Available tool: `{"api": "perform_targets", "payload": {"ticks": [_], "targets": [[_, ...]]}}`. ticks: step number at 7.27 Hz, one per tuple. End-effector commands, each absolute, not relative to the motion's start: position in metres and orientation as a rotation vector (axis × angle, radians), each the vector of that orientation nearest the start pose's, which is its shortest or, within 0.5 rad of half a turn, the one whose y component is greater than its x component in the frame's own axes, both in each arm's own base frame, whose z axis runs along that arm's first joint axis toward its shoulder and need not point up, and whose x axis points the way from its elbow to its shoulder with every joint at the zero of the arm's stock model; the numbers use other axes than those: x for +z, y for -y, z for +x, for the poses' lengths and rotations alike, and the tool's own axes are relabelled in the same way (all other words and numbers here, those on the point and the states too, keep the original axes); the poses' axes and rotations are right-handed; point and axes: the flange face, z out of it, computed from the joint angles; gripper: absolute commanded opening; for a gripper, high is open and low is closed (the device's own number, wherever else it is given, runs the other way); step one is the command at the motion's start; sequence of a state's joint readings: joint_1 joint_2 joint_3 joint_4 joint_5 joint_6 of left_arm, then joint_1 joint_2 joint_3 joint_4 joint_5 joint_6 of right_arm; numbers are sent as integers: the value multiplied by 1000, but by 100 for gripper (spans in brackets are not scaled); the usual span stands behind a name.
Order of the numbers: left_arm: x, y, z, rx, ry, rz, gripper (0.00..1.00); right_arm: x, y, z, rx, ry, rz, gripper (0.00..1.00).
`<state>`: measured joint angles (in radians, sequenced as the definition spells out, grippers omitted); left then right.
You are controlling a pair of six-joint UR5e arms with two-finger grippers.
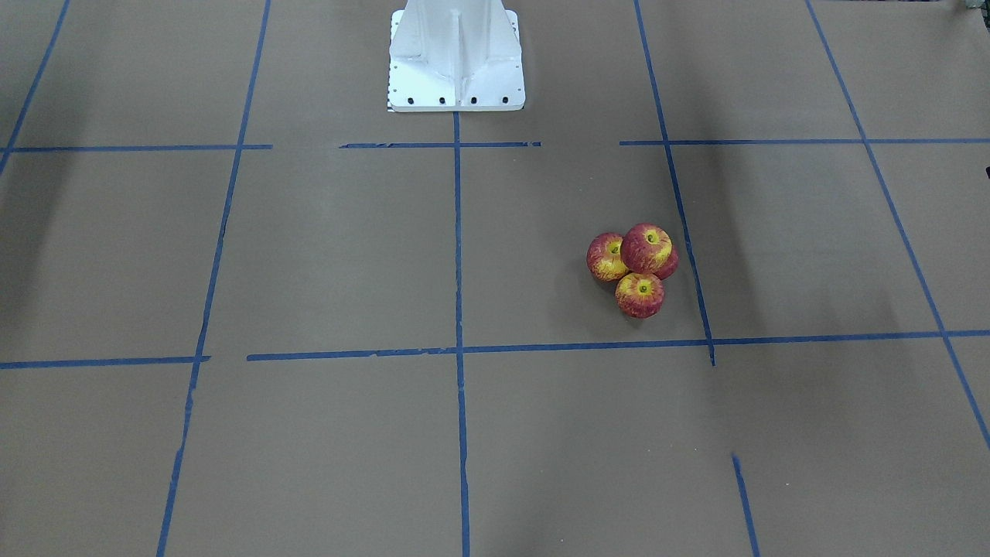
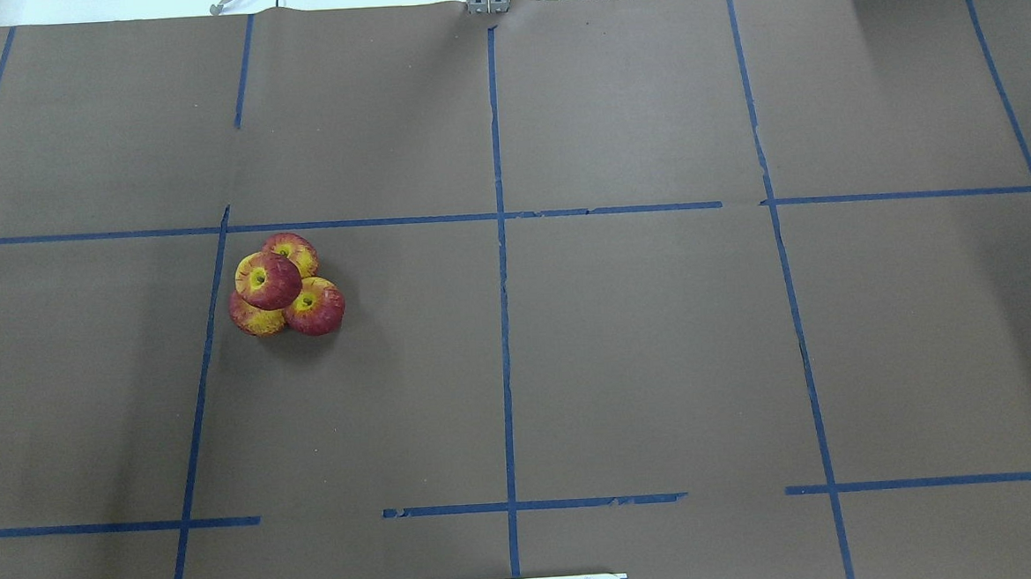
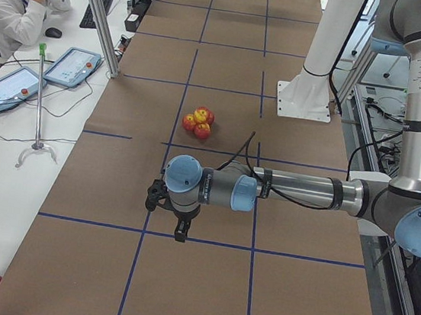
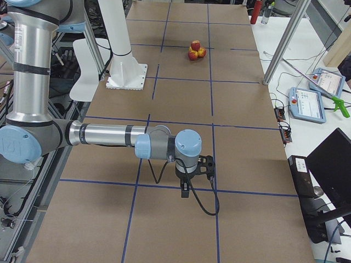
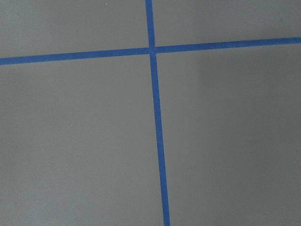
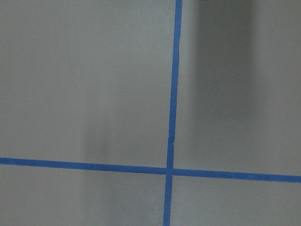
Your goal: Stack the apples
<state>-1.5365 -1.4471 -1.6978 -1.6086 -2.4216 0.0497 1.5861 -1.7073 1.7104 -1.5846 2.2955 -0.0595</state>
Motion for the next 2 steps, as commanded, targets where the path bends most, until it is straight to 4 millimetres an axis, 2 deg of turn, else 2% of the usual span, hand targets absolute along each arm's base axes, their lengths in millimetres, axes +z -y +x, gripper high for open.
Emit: {"api": "perform_targets", "payload": {"ticks": [1, 2], "targets": [[642, 446, -43, 97, -850, 48, 100, 658, 432, 74, -37, 724, 16, 100], [641, 446, -43, 99, -850, 50, 100, 658, 432, 74, -39, 724, 17, 100]]}}
